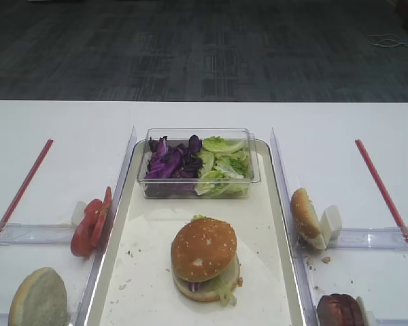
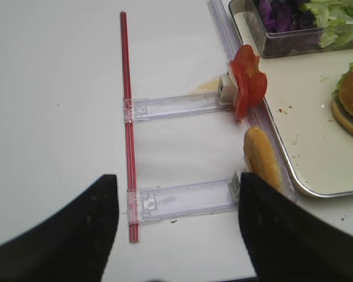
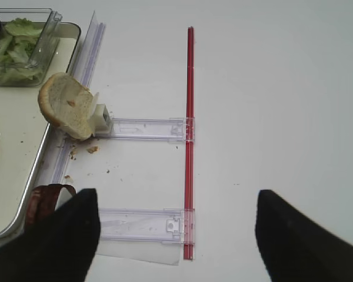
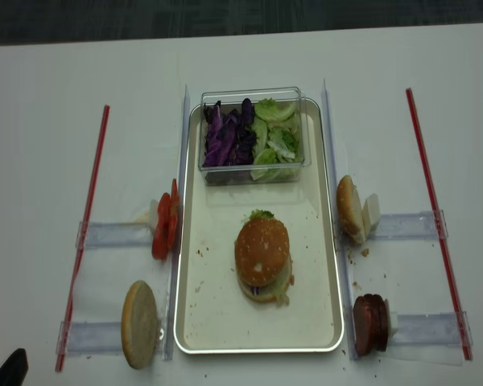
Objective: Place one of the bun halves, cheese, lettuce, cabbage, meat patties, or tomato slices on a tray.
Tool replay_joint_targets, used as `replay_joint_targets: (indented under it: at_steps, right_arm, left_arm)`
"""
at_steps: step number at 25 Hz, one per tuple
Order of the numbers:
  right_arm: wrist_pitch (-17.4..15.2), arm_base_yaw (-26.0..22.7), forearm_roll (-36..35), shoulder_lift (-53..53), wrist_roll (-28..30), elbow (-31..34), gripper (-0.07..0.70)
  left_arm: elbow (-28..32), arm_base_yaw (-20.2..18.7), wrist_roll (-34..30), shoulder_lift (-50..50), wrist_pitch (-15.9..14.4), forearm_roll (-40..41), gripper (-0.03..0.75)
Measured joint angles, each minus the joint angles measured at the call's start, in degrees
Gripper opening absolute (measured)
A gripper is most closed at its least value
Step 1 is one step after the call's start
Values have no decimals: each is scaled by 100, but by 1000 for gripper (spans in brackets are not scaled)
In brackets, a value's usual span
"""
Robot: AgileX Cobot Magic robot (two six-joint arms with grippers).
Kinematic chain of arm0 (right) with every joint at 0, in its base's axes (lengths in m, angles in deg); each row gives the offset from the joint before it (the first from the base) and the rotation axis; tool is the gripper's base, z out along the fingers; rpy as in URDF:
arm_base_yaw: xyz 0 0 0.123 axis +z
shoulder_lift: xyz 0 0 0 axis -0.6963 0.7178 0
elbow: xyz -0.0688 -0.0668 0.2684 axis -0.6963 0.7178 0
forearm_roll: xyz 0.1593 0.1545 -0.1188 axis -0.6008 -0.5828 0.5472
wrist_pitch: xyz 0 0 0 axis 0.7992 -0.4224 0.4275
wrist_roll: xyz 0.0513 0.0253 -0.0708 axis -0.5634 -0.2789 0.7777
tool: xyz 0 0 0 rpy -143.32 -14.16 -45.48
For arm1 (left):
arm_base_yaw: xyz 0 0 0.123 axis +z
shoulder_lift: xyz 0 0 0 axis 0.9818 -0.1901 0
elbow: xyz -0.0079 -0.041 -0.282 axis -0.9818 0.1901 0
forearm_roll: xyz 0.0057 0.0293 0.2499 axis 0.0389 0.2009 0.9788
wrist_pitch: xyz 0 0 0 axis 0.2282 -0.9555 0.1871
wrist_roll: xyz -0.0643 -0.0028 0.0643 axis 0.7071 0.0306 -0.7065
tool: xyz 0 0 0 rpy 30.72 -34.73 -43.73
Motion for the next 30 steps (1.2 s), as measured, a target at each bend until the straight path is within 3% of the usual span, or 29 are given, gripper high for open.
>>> replay_joint_targets:
  at_steps: [30]
  right_arm:
    - [0, 0, 0, 0, 10, 0, 558]
  left_arm:
    - [0, 0, 0, 0, 0, 0, 421]
